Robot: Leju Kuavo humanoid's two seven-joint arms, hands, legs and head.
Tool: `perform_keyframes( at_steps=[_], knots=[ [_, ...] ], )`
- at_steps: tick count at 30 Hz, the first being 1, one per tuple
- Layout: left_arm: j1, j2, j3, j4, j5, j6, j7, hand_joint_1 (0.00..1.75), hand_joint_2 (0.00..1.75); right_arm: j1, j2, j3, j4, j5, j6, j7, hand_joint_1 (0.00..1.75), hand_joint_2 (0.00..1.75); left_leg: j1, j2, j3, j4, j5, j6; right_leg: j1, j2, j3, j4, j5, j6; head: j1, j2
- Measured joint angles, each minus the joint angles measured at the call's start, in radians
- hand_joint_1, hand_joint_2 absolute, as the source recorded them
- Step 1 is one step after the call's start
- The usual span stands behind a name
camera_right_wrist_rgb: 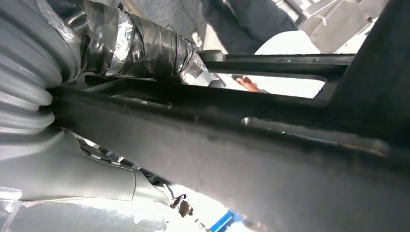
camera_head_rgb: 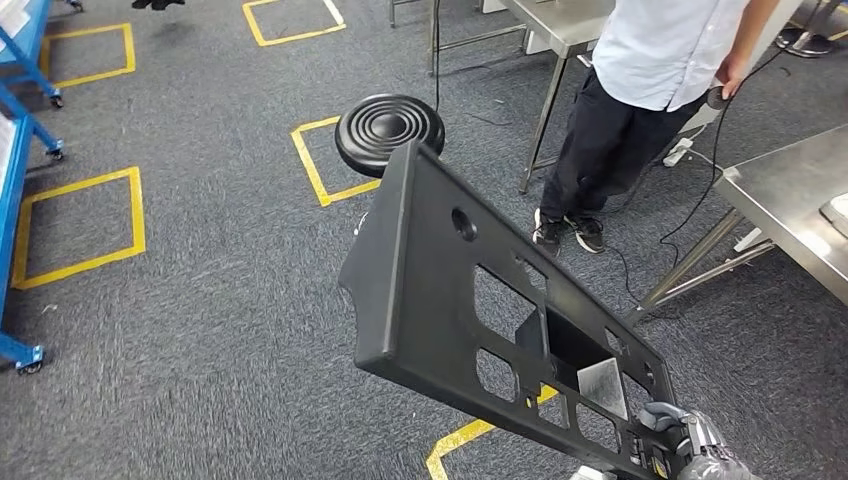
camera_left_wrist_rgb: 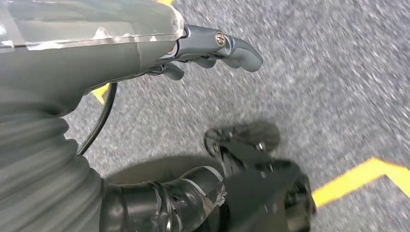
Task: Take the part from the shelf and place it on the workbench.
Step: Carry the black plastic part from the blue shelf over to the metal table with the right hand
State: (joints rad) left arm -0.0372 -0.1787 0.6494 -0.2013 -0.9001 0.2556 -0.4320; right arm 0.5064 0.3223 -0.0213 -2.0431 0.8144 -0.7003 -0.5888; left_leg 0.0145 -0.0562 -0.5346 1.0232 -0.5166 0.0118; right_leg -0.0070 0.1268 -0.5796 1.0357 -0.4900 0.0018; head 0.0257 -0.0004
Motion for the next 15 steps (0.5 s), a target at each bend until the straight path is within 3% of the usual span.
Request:
perform_keyframes(
  at_steps=[1,3,4,5,7,8,9,10,12,14,15],
  knots=[
    [-0.001,0.0,0.0,0.0,0.0,0.0,0.0,0.0,1.75,0.003,0.001,-0.001,-0.001,-0.001,0.0,-0.001,1.75,1.75,0.001,0.011,0.003,-0.006,0.004,0.007,0.0,-0.01,-0.002,0.003,-0.002,0.005,0.0,0.0],
    [-0.001,0.0,0.001,0.0,-0.002,0.0,0.001,0.0,1.75,0.007,0.002,-0.004,-0.004,-0.001,0.0,-0.004,1.75,1.75,0.004,0.035,0.007,-0.018,0.012,0.021,0.003,-0.062,-0.023,0.05,-0.034,0.013,0.001,0.0],
    [0.0,0.0,0.001,0.0,-0.002,-0.001,0.001,0.0,1.75,0.008,0.003,-0.005,-0.005,-0.001,0.0,-0.006,1.75,1.75,0.003,0.048,0.008,-0.02,0.013,0.025,0.003,-0.093,-0.047,0.102,-0.065,0.016,0.001,0.0],
    [0.002,0.0,0.002,0.0,-0.003,-0.002,0.001,0.0,1.75,0.008,0.003,-0.006,-0.006,-0.001,0.0,-0.007,1.75,1.75,0.002,0.061,0.007,-0.021,0.012,0.027,0.002,-0.108,-0.078,0.166,-0.097,0.019,0.002,0.0],
    [0.004,0.0,0.004,0.0,-0.003,-0.003,0.001,0.0,1.75,0.011,0.003,-0.008,-0.005,-0.001,0.0,-0.008,1.75,1.75,0.001,0.09,0.007,-0.02,0.01,0.028,-0.003,-0.116,-0.126,0.26,-0.126,0.024,0.002,0.0],
    [0.004,0.0,0.005,0.0,-0.003,-0.004,0.001,0.0,1.75,0.013,0.003,-0.009,-0.005,-0.001,0.0,-0.008,1.75,1.75,0.001,0.104,0.009,-0.02,0.008,0.027,-0.004,-0.118,-0.125,0.259,-0.113,0.026,0.002,0.0],
    [0.004,0.0,0.005,0.0,-0.003,-0.004,0.001,0.0,1.75,0.014,0.003,-0.01,-0.006,-0.001,0.0,-0.008,1.75,1.75,0.001,0.116,0.012,-0.02,0.005,0.025,-0.005,-0.123,-0.104,0.218,-0.084,0.025,0.002,0.0],
    [0.003,-0.001,0.005,0.0,-0.003,-0.004,0.0,0.0,1.75,0.016,0.003,-0.011,-0.006,-0.001,0.0,-0.008,1.75,1.75,0.001,0.127,0.016,-0.02,0.002,0.023,-0.005,-0.14,-0.067,0.148,-0.047,0.023,0.002,0.0],
    [0.002,-0.001,0.005,0.0,-0.003,-0.005,-0.001,0.0,1.75,0.016,0.003,-0.012,-0.007,-0.002,0.0,-0.008,1.75,1.75,-0.004,0.145,0.024,-0.019,-0.005,0.015,0.004,-0.187,-0.003,0.026,-0.006,0.013,0.001,0.0],
    [0.001,-0.001,0.006,0.0,-0.004,-0.005,-0.001,0.0,1.75,0.016,0.003,-0.013,-0.009,-0.003,0.0,-0.008,1.75,1.75,-0.007,0.162,0.03,-0.019,-0.01,0.005,0.014,-0.205,0.011,-0.009,-0.004,0.004,0.001,0.0],
    [0.0,-0.001,0.006,0.0,-0.004,-0.005,-0.001,0.0,1.75,0.017,0.003,-0.014,-0.011,-0.003,0.0,-0.008,1.75,1.75,-0.008,0.172,0.034,-0.021,-0.012,0.0,0.014,-0.192,0.009,-0.011,-0.002,0.0,0.001,0.0]
  ],
)
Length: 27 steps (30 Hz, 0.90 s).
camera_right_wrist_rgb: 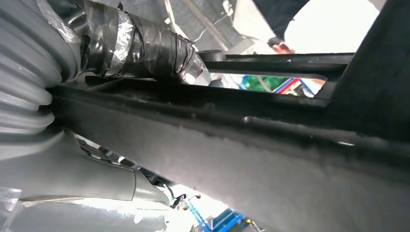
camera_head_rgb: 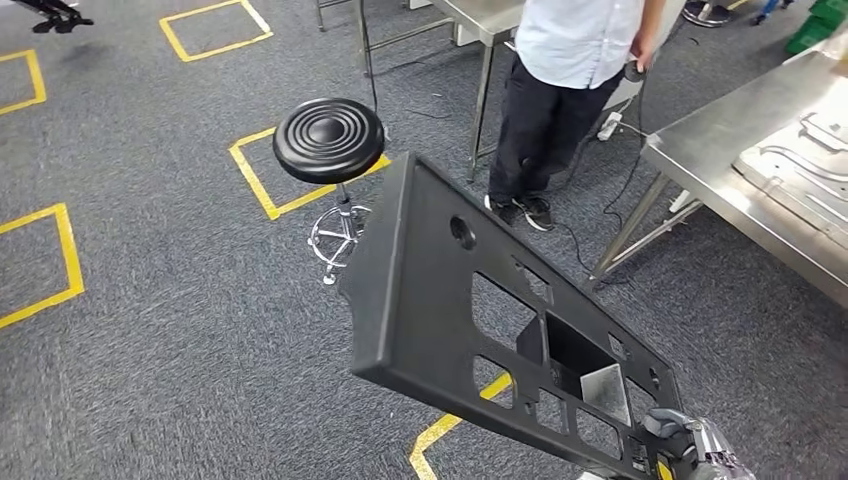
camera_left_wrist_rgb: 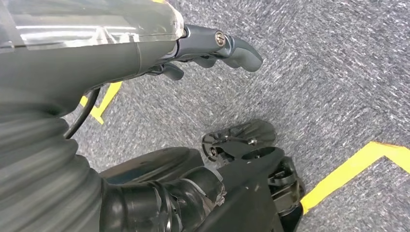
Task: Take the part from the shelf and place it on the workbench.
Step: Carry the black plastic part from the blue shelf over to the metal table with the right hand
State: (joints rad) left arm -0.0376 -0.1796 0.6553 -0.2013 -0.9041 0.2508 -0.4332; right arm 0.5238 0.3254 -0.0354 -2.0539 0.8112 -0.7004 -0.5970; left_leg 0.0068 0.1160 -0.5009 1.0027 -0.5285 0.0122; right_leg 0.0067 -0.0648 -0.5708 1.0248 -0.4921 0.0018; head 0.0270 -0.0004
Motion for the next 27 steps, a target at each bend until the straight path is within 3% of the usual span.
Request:
perform_keyframes(
  at_steps=[1,3,5,6,7,8,10,12,14,16,18,20,22,23,24,25,27],
  knots=[
    [-0.002,0.0,0.0,0.0,-0.001,0.0,0.0,0.0,1.75,0.002,0.0,-0.001,-0.001,0.0,0.0,0.0,1.75,1.75,0.002,0.0,0.003,0.002,-0.004,-0.006,-0.003,0.011,0.001,-0.003,0.002,-0.005,0.0,0.0],
    [-0.003,0.0,0.001,0.0,-0.002,0.0,-0.001,0.0,1.75,0.003,0.001,-0.003,-0.005,0.001,0.0,0.0,1.75,1.75,0.005,-0.039,-0.011,0.044,-0.037,-0.015,-0.009,0.035,0.005,-0.012,0.008,-0.017,0.0,0.0],
    [-0.001,0.0,0.003,0.0,-0.003,-0.001,-0.002,0.0,1.75,0.003,0.002,-0.005,-0.006,0.003,0.0,0.001,1.75,1.75,0.007,-0.091,-0.064,0.159,-0.101,-0.02,-0.012,0.057,0.006,-0.015,0.01,-0.026,-0.001,0.0],
    [0.001,0.0,0.005,0.0,-0.003,-0.001,-0.002,0.0,1.75,0.003,0.003,-0.006,-0.006,0.005,0.0,0.001,1.75,1.75,0.007,-0.101,-0.097,0.224,-0.128,-0.021,-0.011,0.07,0.006,-0.014,0.01,-0.028,-0.001,0.0],
    [0.001,0.0,0.007,0.0,-0.003,-0.001,-0.002,0.0,1.75,0.004,0.003,-0.007,-0.006,0.007,0.0,0.002,1.75,1.75,0.007,-0.105,-0.12,0.269,-0.138,-0.022,-0.011,0.083,0.006,-0.012,0.009,-0.029,-0.001,0.0],
    [0.002,0.0,0.008,0.0,-0.003,-0.002,-0.002,0.0,1.75,0.004,0.003,-0.008,-0.006,0.009,0.0,0.003,1.75,1.75,0.008,-0.106,-0.127,0.278,-0.126,-0.022,-0.01,0.099,0.006,-0.01,0.008,-0.029,-0.001,0.0],
    [0.001,0.0,0.009,0.0,-0.004,-0.002,-0.002,0.0,1.75,0.005,0.003,-0.009,-0.006,0.013,0.0,0.004,1.75,1.75,0.009,-0.118,-0.093,0.189,-0.054,-0.02,-0.012,0.129,0.007,-0.002,0.005,-0.025,-0.001,0.0],
    [0.003,0.0,0.009,0.0,-0.005,-0.001,-0.001,0.0,1.75,0.004,0.003,-0.01,-0.006,0.015,0.0,0.006,1.75,1.75,0.013,-0.169,-0.046,0.072,-0.003,-0.015,-0.012,0.155,0.001,0.009,0.0,-0.018,-0.001,0.0],
    [0.004,0.0,0.01,0.0,-0.006,-0.001,0.0,0.0,1.75,0.004,0.004,-0.01,-0.007,0.014,0.0,0.008,1.75,1.75,0.012,-0.202,-0.031,0.03,0.001,-0.009,-0.014,0.177,-0.01,0.015,0.001,-0.005,-0.001,0.0],
    [0.002,0.0,0.01,0.0,-0.006,0.0,0.001,0.0,1.75,0.006,0.004,-0.01,-0.009,0.014,0.0,0.01,1.75,1.75,0.012,-0.184,-0.028,0.02,0.005,0.002,-0.017,0.197,-0.016,0.014,0.006,0.008,-0.001,0.0],
    [0.002,-0.001,0.01,0.0,-0.006,0.001,0.0,0.0,1.75,0.008,0.004,-0.011,-0.011,0.013,0.0,0.01,1.75,1.75,0.016,-0.158,-0.023,0.007,0.013,0.016,-0.015,0.163,-0.033,0.043,-0.014,0.017,0.001,0.0],
    [0.002,-0.002,0.01,0.0,-0.006,0.0,0.0,0.0,1.75,0.007,0.004,-0.011,-0.013,0.012,0.0,0.01,1.75,1.75,0.015,-0.129,-0.02,0.0,0.016,0.025,-0.014,0.102,-0.083,0.146,-0.071,0.024,0.004,0.0],
    [0.004,-0.003,0.01,0.0,-0.006,0.0,0.0,0.0,1.75,0.006,0.004,-0.011,-0.013,0.012,0.0,0.01,1.75,1.75,0.013,-0.099,-0.019,0.0,0.013,0.027,-0.018,0.078,-0.141,0.261,-0.114,0.031,0.005,0.0],
    [0.005,-0.003,0.01,0.0,-0.006,0.0,0.001,0.0,1.75,0.007,0.004,-0.011,-0.013,0.012,0.0,0.01,1.75,1.75,0.013,-0.084,-0.018,0.0,0.011,0.027,-0.02,0.074,-0.151,0.279,-0.11,0.033,0.005,0.0],
    [0.005,-0.003,0.01,0.0,-0.006,0.0,0.001,0.0,1.75,0.007,0.004,-0.011,-0.013,0.012,0.0,0.01,1.75,1.75,0.013,-0.071,-0.015,0.0,0.008,0.025,-0.022,0.07,-0.14,0.258,-0.087,0.035,0.005,0.0],
    [0.004,-0.003,0.01,0.0,-0.006,0.0,0.001,0.0,1.75,0.008,0.004,-0.011,-0.013,0.011,0.0,0.01,1.75,1.75,0.013,-0.059,-0.01,0.0,0.005,0.023,-0.024,0.061,-0.11,0.201,-0.052,0.034,0.005,0.0],
    [0.003,-0.004,0.01,0.0,-0.007,0.0,0.001,0.0,1.75,0.007,0.004,-0.011,-0.013,0.01,0.0,0.01,1.75,1.75,0.01,-0.04,-0.001,0.001,-0.004,0.015,-0.018,0.019,-0.039,0.067,0.001,0.026,0.005,0.0]
  ],
)
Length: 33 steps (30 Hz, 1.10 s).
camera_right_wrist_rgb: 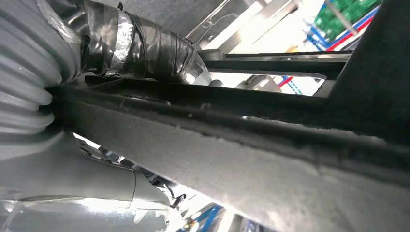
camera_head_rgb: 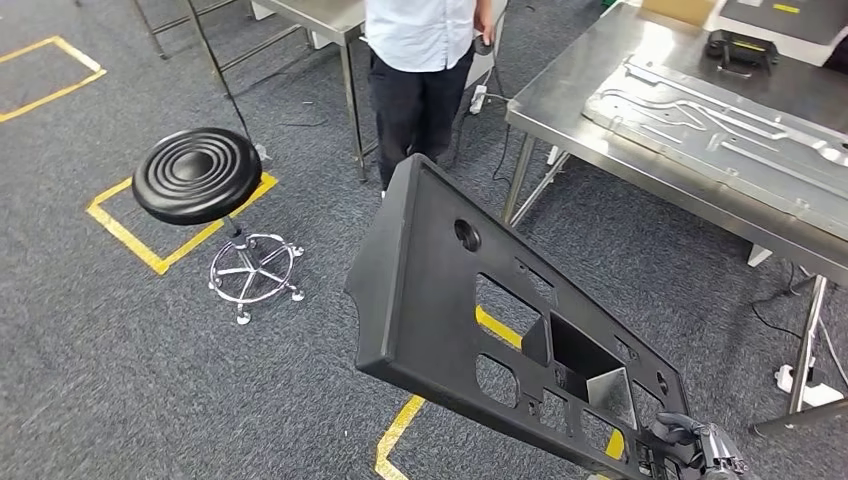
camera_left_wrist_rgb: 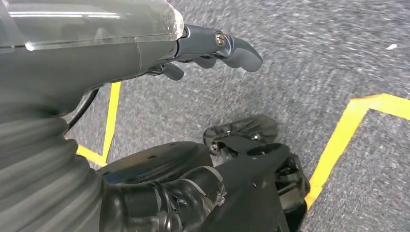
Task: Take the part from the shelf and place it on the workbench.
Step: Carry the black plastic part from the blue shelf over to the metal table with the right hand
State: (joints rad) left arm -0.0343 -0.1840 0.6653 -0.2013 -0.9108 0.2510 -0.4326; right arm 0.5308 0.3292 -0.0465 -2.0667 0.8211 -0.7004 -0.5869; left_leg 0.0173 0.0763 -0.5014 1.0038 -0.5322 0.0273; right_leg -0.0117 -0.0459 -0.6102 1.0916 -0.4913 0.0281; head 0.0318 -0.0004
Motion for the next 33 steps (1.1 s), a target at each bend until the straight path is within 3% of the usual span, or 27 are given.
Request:
perform_keyframes(
  at_steps=[2,4,6,8,10,11,12,13,15,17,19,20,21,22,24,26,27,29,30,31,33],
  knots=[
    [-0.002,-0.001,0.0,0.0,0.0,0.0,0.0,0.0,1.75,0.0,0.0,0.0,0.0,-0.002,0.0,0.0,1.75,1.75,-0.004,0.016,0.006,0.0,-0.008,-0.011,0.01,-0.024,0.029,-0.059,0.008,-0.011,0.0,0.0],
    [-0.006,-0.001,0.0,0.0,0.0,0.0,0.0,0.0,1.75,0.001,0.0,-0.001,-0.001,-0.004,0.0,0.0,1.75,1.75,-0.005,0.03,0.016,-0.003,-0.013,-0.022,0.012,-0.005,0.03,-0.063,0.008,-0.021,0.0,0.0],
    [-0.008,-0.001,0.0,0.0,0.0,0.0,0.0,0.0,1.75,0.002,0.0,-0.002,-0.002,-0.007,0.0,0.0,1.75,1.75,-0.002,0.003,0.015,0.019,-0.034,-0.032,0.006,0.015,0.035,-0.072,0.012,-0.033,-0.001,0.0],
    [-0.007,-0.001,0.0,0.0,-0.001,0.0,-0.001,0.0,1.75,0.001,0.001,-0.003,-0.002,-0.008,0.0,-0.001,1.75,1.75,0.002,-0.047,-0.03,0.12,-0.093,-0.037,0.002,0.034,0.038,-0.078,0.015,-0.043,-0.001,0.0],
    [-0.005,-0.001,0.001,0.0,0.0,0.0,-0.001,0.0,1.75,0.001,0.001,-0.003,-0.002,-0.008,0.0,-0.001,1.75,1.75,0.002,-0.066,-0.1,0.252,-0.145,-0.039,0.003,0.057,0.037,-0.076,0.014,-0.048,-0.001,0.0],
    [-0.004,-0.001,0.002,0.0,0.0,0.0,-0.001,0.0,1.75,0.001,0.001,-0.003,-0.002,-0.009,0.0,-0.001,1.75,1.75,0.002,-0.067,-0.122,0.286,-0.145,-0.039,0.004,0.071,0.037,-0.075,0.014,-0.048,-0.001,0.0],
    [-0.003,-0.001,0.003,0.0,0.0,0.0,-0.002,0.0,1.75,0.001,0.001,-0.003,-0.002,-0.01,0.0,0.0,1.75,1.75,0.002,-0.068,-0.126,0.28,-0.123,-0.038,0.004,0.085,0.038,-0.072,0.012,-0.048,-0.001,0.0],
    [-0.003,-0.001,0.004,0.0,0.0,0.0,-0.002,0.0,1.75,0.001,0.001,-0.003,-0.002,-0.01,0.0,0.0,1.75,1.75,0.002,-0.072,-0.111,0.234,-0.084,-0.036,0.004,0.1,0.039,-0.069,0.011,-0.047,-0.001,0.0],
    [-0.002,-0.001,0.006,0.0,0.001,0.0,-0.003,0.0,1.75,0.0,0.001,-0.003,-0.002,-0.01,0.0,0.0,1.75,1.75,0.004,-0.109,-0.061,0.1,-0.01,-0.029,0.005,0.125,0.038,-0.061,0.007,-0.041,-0.001,0.0],
    [-0.002,-0.001,0.007,0.0,0.001,0.001,-0.005,0.0,1.75,-0.001,0.001,-0.003,-0.002,-0.01,0.0,0.0,1.75,1.75,0.003,-0.141,-0.037,0.031,0.011,-0.021,0.005,0.147,0.032,-0.055,0.005,-0.03,-0.001,0.0],
    [-0.003,-0.001,0.007,0.0,0.001,0.001,-0.008,0.0,1.75,-0.001,0.001,-0.004,-0.002,-0.01,0.0,0.0,1.75,1.75,0.001,-0.132,-0.032,0.024,0.011,-0.012,0.002,0.166,0.027,-0.058,0.01,-0.017,-0.001,0.0],
    [-0.004,-0.001,0.008,0.0,0.001,0.002,-0.009,0.0,1.75,0.0,0.001,-0.004,-0.002,-0.01,0.0,0.0,1.75,1.75,0.002,-0.121,-0.029,0.018,0.015,-0.005,0.002,0.161,0.026,-0.056,0.008,-0.011,-0.001,0.0],
    [-0.005,-0.001,0.008,0.0,0.001,0.002,-0.011,0.0,1.75,0.0,0.0,-0.004,-0.002,-0.01,0.0,0.0,1.75,1.75,0.003,-0.11,-0.025,0.012,0.019,0.003,0.002,0.142,0.02,-0.044,-0.001,-0.006,0.0,0.0],
    [-0.005,-0.001,0.008,0.0,0.001,0.002,-0.012,0.0,1.75,-0.001,0.0,-0.004,-0.002,-0.01,0.0,0.0,1.75,1.75,0.005,-0.098,-0.024,0.005,0.023,0.009,0.003,0.115,0.006,-0.014,-0.02,-0.001,0.001,0.0],
    [-0.003,-0.001,0.008,0.0,0.001,0.002,-0.014,0.0,1.75,-0.004,0.0,-0.004,-0.002,-0.01,0.0,0.0,1.75,1.75,0.004,-0.074,-0.023,0.002,0.024,0.015,0.002,0.065,-0.049,0.1,-0.083,0.008,0.004,0.0],
    [-0.001,-0.001,0.008,0.0,0.001,0.002,-0.014,0.0,1.75,-0.005,0.0,-0.004,0.0,-0.011,0.0,0.001,1.75,1.75,0.003,-0.046,-0.022,0.002,0.021,0.016,-0.003,0.055,-0.099,0.2,-0.115,0.015,0.004,0.0],
    [0.0,-0.001,0.008,0.0,0.001,0.002,-0.014,0.0,1.75,-0.005,0.0,-0.004,0.001,-0.011,0.0,0.002,1.75,1.75,0.002,-0.033,-0.021,0.003,0.019,0.015,-0.005,0.052,-0.101,0.203,-0.103,0.018,0.003,0.0],
    [0.0,-0.001,0.008,0.0,0.001,0.0,-0.016,0.0,1.75,-0.005,0.0,-0.004,0.002,-0.011,0.0,0.002,1.75,1.75,0.002,-0.01,-0.013,0.004,0.012,0.01,-0.007,0.032,-0.045,0.097,-0.036,0.017,0.004,0.0],
    [-0.001,-0.001,0.008,0.0,0.001,-0.001,-0.019,0.0,1.75,-0.006,0.0,-0.004,0.002,-0.011,0.0,0.002,1.75,1.75,0.001,0.0,-0.008,0.004,0.008,0.006,-0.004,0.008,-0.009,0.028,-0.009,0.012,0.004,0.0],
    [-0.002,-0.001,0.008,0.0,0.001,-0.004,-0.023,0.0,1.75,-0.006,-0.001,-0.004,0.002,-0.011,0.0,0.003,1.75,1.75,-0.002,0.008,-0.005,0.004,0.004,0.001,0.001,-0.012,0.019,-0.027,0.008,0.006,0.004,0.0],
    [-0.004,-0.001,0.008,0.0,0.001,-0.011,-0.033,0.0,1.75,-0.008,-0.002,-0.004,0.002,-0.011,0.0,0.006,1.75,1.75,-0.006,0.024,0.002,0.002,-0.002,-0.009,0.009,-0.028,0.035,-0.064,0.009,-0.007,0.003,0.0]
  ],
)
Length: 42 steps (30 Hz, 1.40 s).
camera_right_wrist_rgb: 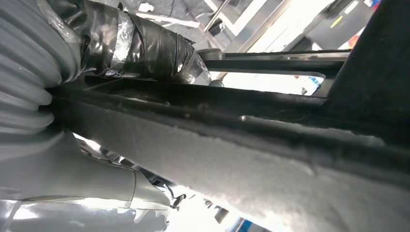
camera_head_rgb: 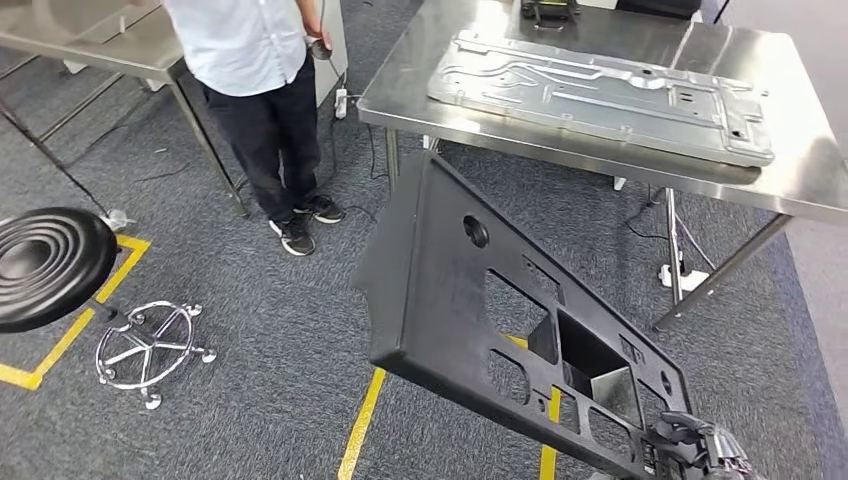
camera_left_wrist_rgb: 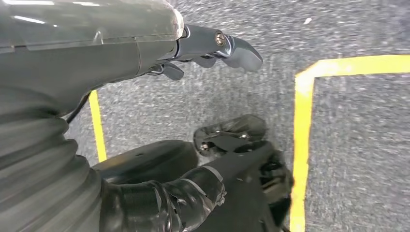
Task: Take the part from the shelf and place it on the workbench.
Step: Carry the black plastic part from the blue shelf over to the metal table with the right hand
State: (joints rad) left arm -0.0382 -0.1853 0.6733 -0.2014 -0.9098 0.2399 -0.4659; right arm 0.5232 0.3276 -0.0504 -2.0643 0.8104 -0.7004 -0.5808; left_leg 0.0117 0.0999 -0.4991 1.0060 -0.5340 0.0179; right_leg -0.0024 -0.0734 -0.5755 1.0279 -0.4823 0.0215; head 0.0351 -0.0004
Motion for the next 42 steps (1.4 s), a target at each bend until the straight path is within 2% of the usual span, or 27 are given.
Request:
perform_keyframes(
  at_steps=[2,4,6,7,8,9,10,12,13,14,17,19,20,22,23,24,25,27,29,31,34,36,38,39,40,41,42],
  knots=[
    [-0.003,0.0,0.0,0.0,0.0,-0.009,-0.01,0.0,1.75,0.0,-0.001,0.0,0.0,0.0,0.0,0.003,1.75,1.75,0.0,0.013,0.009,-0.003,-0.005,-0.011,-0.002,0.024,-0.001,-0.005,0.004,-0.01,0.0,0.0],
    [-0.005,0.001,0.0,0.0,0.0,-0.016,-0.016,0.0,1.75,0.0,-0.003,0.0,0.0,0.002,0.0,0.005,1.75,1.75,0.003,-0.02,-0.002,0.033,-0.034,-0.021,-0.008,0.046,0.003,-0.015,0.01,-0.023,-0.001,0.0],
    [-0.003,0.001,0.0,0.0,0.0,-0.02,-0.02,0.0,1.75,-0.002,-0.004,0.0,0.001,0.003,0.0,0.006,1.75,1.75,0.005,-0.073,-0.057,0.147,-0.096,-0.026,-0.01,0.066,0.005,-0.019,0.012,-0.032,-0.001,0.0],
    [-0.002,0.002,0.0,0.0,-0.001,-0.022,-0.021,0.0,1.75,-0.003,-0.005,0.0,0.003,0.004,0.0,0.008,1.75,1.75,0.005,-0.085,-0.093,0.216,-0.123,-0.027,-0.009,0.078,0.004,-0.018,0.012,-0.034,-0.002,0.0],
    [0.0,0.002,0.0,0.0,-0.001,-0.025,-0.022,0.0,1.75,-0.004,-0.006,0.0,0.004,0.005,0.0,0.009,1.75,1.75,0.005,-0.089,-0.122,0.267,-0.135,-0.027,-0.008,0.091,0.004,-0.017,0.011,-0.035,-0.002,0.0],
    [0.002,0.002,0.0,0.0,-0.001,-0.028,-0.025,0.0,1.75,-0.004,-0.007,0.0,0.006,0.007,0.0,0.011,1.75,1.75,0.005,-0.091,-0.136,0.285,-0.127,-0.026,-0.008,0.105,0.004,-0.015,0.01,-0.035,-0.002,0.0],
    [0.003,0.003,0.0,0.0,-0.001,-0.033,-0.028,0.0,1.75,-0.005,-0.008,0.0,0.008,0.009,0.0,0.012,1.75,1.75,0.005,-0.091,-0.132,0.262,-0.097,-0.024,-0.008,0.117,0.005,-0.012,0.008,-0.036,-0.002,0.0],
    [0.004,0.006,0.0,0.0,-0.001,-0.043,-0.035,0.0,1.75,-0.005,-0.01,0.003,0.012,0.016,0.0,0.016,1.75,1.75,0.005,-0.098,-0.084,0.136,-0.018,-0.017,-0.008,0.135,0.007,-0.005,0.003,-0.033,-0.002,0.0],
    [0.002,0.007,0.0,0.0,-0.002,-0.048,-0.038,0.0,1.75,-0.006,-0.013,0.005,0.013,0.02,0.0,0.019,1.75,1.75,0.004,-0.103,-0.062,0.078,0.008,-0.013,-0.006,0.141,0.006,0.001,0.0,-0.029,-0.001,0.0],
    [0.001,0.007,0.0,0.0,-0.003,-0.052,-0.04,0.0,1.75,-0.006,-0.016,0.008,0.015,0.023,0.0,0.023,1.75,1.75,0.002,-0.107,-0.05,0.041,0.019,-0.009,-0.005,0.146,0.005,0.004,-0.003,-0.024,-0.001,0.0],
    [-0.003,0.009,0.0,0.0,-0.004,-0.059,-0.045,0.0,1.75,-0.006,-0.026,0.02,0.019,0.027,0.0,0.03,1.75,1.75,0.0,-0.108,-0.047,0.023,0.024,0.008,-0.004,0.149,0.003,0.004,-0.004,-0.006,-0.001,0.0],
    [-0.003,0.01,0.001,0.0,-0.005,-0.06,-0.045,0.0,1.75,-0.006,-0.032,0.024,0.02,0.03,0.0,0.03,1.75,1.75,0.003,-0.103,-0.043,0.014,0.033,0.022,-0.004,0.129,-0.008,0.028,-0.024,0.003,0.0,0.0],
    [-0.003,0.01,0.001,0.0,-0.005,-0.061,-0.046,0.0,1.75,-0.008,-0.035,0.025,0.021,0.031,0.0,0.03,1.75,1.75,0.006,-0.1,-0.043,0.01,0.036,0.027,-0.005,0.113,-0.025,0.067,-0.049,0.008,0.0,0.0],
    [-0.001,0.011,0.001,0.0,-0.006,-0.063,-0.046,0.0,1.75,-0.012,-0.041,0.027,0.024,0.03,0.0,0.033,1.75,1.75,0.005,-0.093,-0.044,0.008,0.037,0.031,-0.007,0.088,-0.084,0.194,-0.115,0.016,0.001,0.0],
    [0.001,0.011,0.001,0.0,-0.006,-0.067,-0.046,0.0,1.75,-0.013,-0.046,0.031,0.027,0.027,0.0,0.037,1.75,1.75,0.004,-0.089,-0.044,0.009,0.037,0.031,-0.008,0.084,-0.112,0.25,-0.134,0.019,0.001,0.0],
    [0.003,0.012,0.001,0.0,-0.007,-0.072,-0.046,0.0,1.75,-0.014,-0.053,0.037,0.03,0.022,0.0,0.043,1.75,1.75,0.004,-0.086,-0.044,0.009,0.036,0.031,-0.01,0.082,-0.125,0.277,-0.135,0.021,0.001,0.0],
    [0.004,0.012,0.001,0.0,-0.008,-0.077,-0.045,0.0,1.75,-0.015,-0.06,0.044,0.033,0.018,0.0,0.047,1.75,1.75,0.004,-0.084,-0.043,0.01,0.035,0.03,-0.011,0.081,-0.119,0.264,-0.115,0.02,0.001,0.0],
    [0.003,0.012,0.001,0.0,-0.01,-0.091,-0.045,0.0,1.75,-0.02,-0.069,0.056,0.036,0.017,0.0,0.048,1.75,1.75,0.004,-0.082,-0.038,0.01,0.031,0.025,-0.01,0.074,-0.055,0.133,-0.045,0.013,0.001,0.0],
    [0.003,0.013,0.001,0.0,-0.011,-0.107,-0.046,0.0,1.75,-0.027,-0.071,0.064,0.037,0.021,0.0,0.036,1.75,1.75,0.001,-0.082,-0.034,0.01,0.026,0.017,-0.003,0.065,0.003,0.017,-0.007,0.002,0.001,0.0],
    [0.002,0.014,0.002,0.0,-0.012,-0.121,-0.045,0.0,1.75,-0.031,-0.072,0.069,0.038,0.022,0.0,0.027,1.75,1.75,-0.001,-0.081,-0.031,0.007,0.023,0.006,0.003,0.063,0.014,-0.008,-0.009,-0.007,0.0,0.0],
    [0.001,0.015,0.005,0.0,-0.012,-0.14,-0.045,0.0,1.75,-0.033,-0.072,0.071,0.039,0.023,0.0,0.024,1.75,1.75,-0.001,-0.082,-0.029,0.024,0.006,-0.011,-0.004,0.071,0.028,-0.025,-0.009,-0.025,-0.001,0.0],
    [0.001,0.016,0.007,0.0,-0.013,-0.14,-0.045,0.0,1.75,-0.035,-0.072,0.074,0.039,0.025,0.0,0.024,1.75,1.75,0.001,-0.089,-0.069,0.11,-0.037,-0.017,-0.008,0.073,0.04,-0.033,-0.01,-0.036,-0.002,0.0],
    [0.002,0.016,0.008,0.0,-0.015,-0.133,-0.045,0.0,1.75,-0.035,-0.072,0.076,0.041,0.029,0.0,0.024,1.75,1.75,0.001,-0.091,-0.133,0.225,-0.086,-0.019,-0.006,0.074,0.045,-0.033,-0.014,-0.043,-0.003,0.0],
    [0.004,0.016,0.009,0.0,-0.015,-0.131,-0.045,0.0,1.75,-0.035,-0.072,0.076,0.042,0.03,0.0,0.024,1.75,1.75,0.001,-0.091,-0.16,0.269,-0.097,-0.02,-0.005,0.075,0.048,-0.033,-0.017,-0.044,-0.003,0.0],
    [0.005,0.016,0.009,0.0,-0.015,-0.129,-0.044,0.0,1.75,-0.035,-0.072,0.076,0.043,0.031,0.0,0.024,1.75,1.75,0.001,-0.091,-0.179,0.293,-0.093,-0.02,-0.004,0.077,0.053,-0.033,-0.021,-0.045,-0.003,0.0],
    [0.007,0.016,0.011,0.0,-0.016,-0.127,-0.044,0.0,1.75,-0.035,-0.072,0.076,0.044,0.032,0.0,0.024,1.75,1.75,0.001,-0.091,-0.184,0.287,-0.071,-0.019,-0.003,0.081,0.059,-0.033,-0.026,-0.044,-0.003,0.0],
    [0.008,0.016,0.012,0.0,-0.017,-0.126,-0.044,0.0,1.75,-0.035,-0.072,0.076,0.045,0.032,0.0,0.025,1.75,1.75,0.001,-0.091,-0.172,0.245,-0.032,-0.016,-0.002,0.084,0.068,-0.032,-0.032,-0.043,-0.003,0.0]
  ],
)
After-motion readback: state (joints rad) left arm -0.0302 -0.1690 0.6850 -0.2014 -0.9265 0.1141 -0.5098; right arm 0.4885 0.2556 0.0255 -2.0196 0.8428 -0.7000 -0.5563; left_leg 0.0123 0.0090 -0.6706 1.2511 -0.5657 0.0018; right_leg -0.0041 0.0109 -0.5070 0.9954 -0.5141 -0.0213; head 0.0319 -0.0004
